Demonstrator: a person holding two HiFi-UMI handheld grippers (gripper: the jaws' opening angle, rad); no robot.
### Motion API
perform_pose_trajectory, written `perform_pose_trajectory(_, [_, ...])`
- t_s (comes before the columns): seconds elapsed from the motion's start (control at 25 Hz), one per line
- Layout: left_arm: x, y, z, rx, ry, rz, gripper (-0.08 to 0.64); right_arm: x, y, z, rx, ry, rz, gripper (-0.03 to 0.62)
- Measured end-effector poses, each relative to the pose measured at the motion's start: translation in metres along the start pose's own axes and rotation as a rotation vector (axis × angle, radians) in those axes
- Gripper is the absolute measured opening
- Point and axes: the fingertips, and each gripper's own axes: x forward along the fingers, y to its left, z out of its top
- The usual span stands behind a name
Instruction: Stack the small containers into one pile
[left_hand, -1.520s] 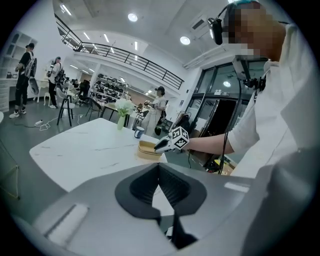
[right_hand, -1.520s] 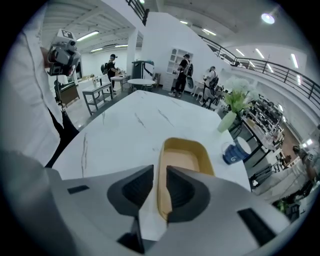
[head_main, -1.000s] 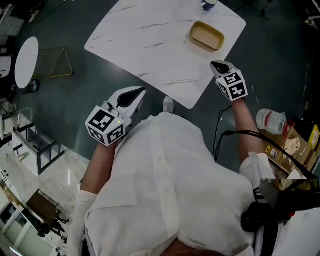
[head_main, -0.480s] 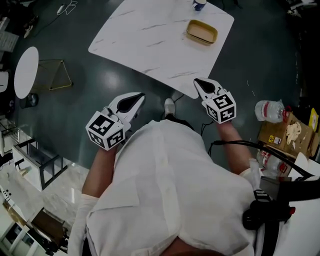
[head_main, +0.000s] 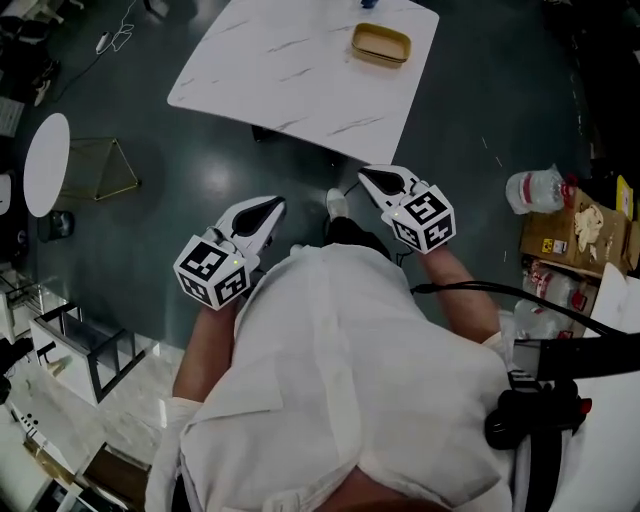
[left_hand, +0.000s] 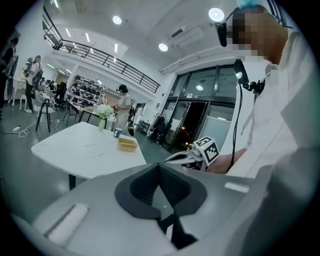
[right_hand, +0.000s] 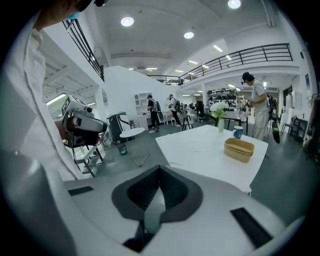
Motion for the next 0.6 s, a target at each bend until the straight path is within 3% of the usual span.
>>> perform_pose_trajectory(0.6, [-0.015, -0.031, -0.034, -0.020, 0.028, -0.020, 0.007, -0.013, 0.052, -0.016, -0.068, 0.026, 0.042, 0.006])
